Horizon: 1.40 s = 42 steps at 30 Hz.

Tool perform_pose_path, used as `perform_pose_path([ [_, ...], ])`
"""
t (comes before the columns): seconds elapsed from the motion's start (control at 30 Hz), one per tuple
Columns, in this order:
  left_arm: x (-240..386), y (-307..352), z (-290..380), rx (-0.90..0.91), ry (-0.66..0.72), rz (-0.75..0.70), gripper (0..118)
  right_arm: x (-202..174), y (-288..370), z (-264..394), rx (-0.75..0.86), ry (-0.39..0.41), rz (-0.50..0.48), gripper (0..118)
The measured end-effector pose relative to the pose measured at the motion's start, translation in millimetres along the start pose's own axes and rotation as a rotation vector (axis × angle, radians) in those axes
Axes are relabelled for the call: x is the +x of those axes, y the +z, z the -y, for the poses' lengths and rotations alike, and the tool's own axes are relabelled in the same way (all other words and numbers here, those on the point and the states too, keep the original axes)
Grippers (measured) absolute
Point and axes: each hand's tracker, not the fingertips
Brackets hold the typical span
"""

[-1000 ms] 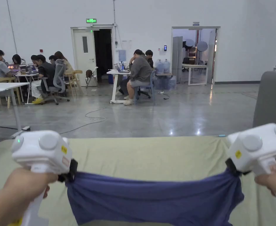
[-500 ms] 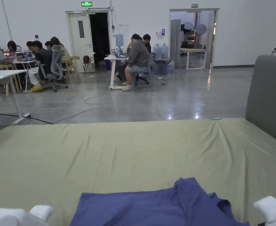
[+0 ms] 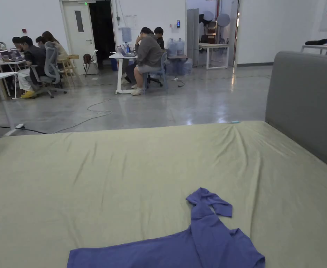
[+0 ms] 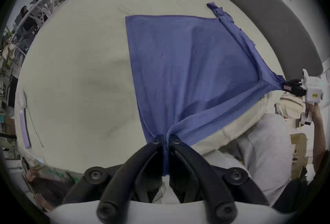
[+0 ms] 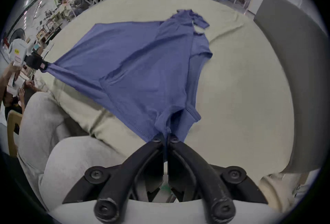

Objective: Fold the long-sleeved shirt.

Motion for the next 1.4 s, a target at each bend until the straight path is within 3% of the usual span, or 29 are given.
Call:
perform_pose_path([
  [0.3, -12, -47, 30, -0.066, 0.076, -0.007, 0, -11, -54, 31, -0.094, -0.011, 0.007, 0],
  [0.43, -14, -58, 26, -0.067, 0.111, 0.000, 0, -9, -61, 21, -0.104, -0.007, 0.019, 5],
  [0.5, -15, -52, 23, -0.073, 0.130, 0.002, 0, -7, -57, 19, -0.107, -0.002, 0.034, 12],
  [0.53, -12, -44, 23, -0.063, 0.138, -0.005, 7, -6, -51, 16, -0.113, 0.003, 0.045, 26],
  [0.57, -7, -28, 22, -0.016, 0.143, -0.041, 26, -3, -38, 13, -0.113, 0.004, 0.059, 50],
  [0.63, 4, 7, 21, 0.135, 0.130, -0.088, 102, 2, -3, 6, -0.048, 0.013, 0.090, 93],
  [0.67, 10, 28, 24, 0.253, 0.121, -0.076, 116, 5, 19, 2, 0.024, -0.005, 0.082, 94],
  [0.7, 15, 42, 24, 0.338, 0.128, -0.052, 118, 7, 34, -2, 0.068, -0.032, 0.074, 94],
  [0.8, 26, 61, 22, 0.445, 0.217, -0.003, 118, 12, 63, -17, 0.200, -0.178, -0.008, 94],
  [0.87, 35, 51, 15, 0.371, 0.245, 0.048, 112, 13, 56, -32, 0.200, -0.268, -0.106, 91],
  [0.9, 41, 44, 9, 0.316, 0.228, 0.025, 91, 12, 49, -41, 0.169, -0.306, -0.152, 74],
  [0.93, 46, 38, 3, 0.315, 0.213, -0.022, 29, 11, 41, -51, 0.161, -0.323, -0.186, 22],
  [0.97, 51, 31, -4, 0.324, 0.207, -0.073, 0, 8, 28, -69, 0.165, -0.293, -0.156, 0],
  [1.0, 52, 26, -9, 0.334, 0.210, -0.066, 0, 6, 15, -84, 0.156, -0.277, -0.140, 0],
  [1.03, 53, 21, -19, 0.336, 0.212, -0.055, 0, 7, 6, -108, 0.183, -0.203, -0.097, 0],
  [1.1, 55, 17, -33, 0.334, 0.222, -0.033, 0, 12, -13, -162, 0.169, -0.173, -0.059, 0],
  [1.13, 57, 16, -40, 0.345, 0.219, -0.036, 0, 14, -27, -193, 0.192, -0.173, -0.072, 26],
  [1.2, 56, 15, -53, 0.354, 0.186, -0.069, 0, 32, -49, -265, 0.261, -0.184, -0.054, 97],
  [1.23, 56, 13, -60, 0.350, 0.175, -0.088, 0, 43, -66, -306, 0.267, -0.191, -0.008, 118],
  [1.33, 50, 4, -74, 0.338, 0.161, -0.109, 0, 76, -128, -412, 0.266, -0.222, 0.068, 118],
  [1.4, 49, 0, -80, 0.335, 0.156, -0.109, 0, 97, -175, -464, 0.133, -0.318, 0.093, 118],
])
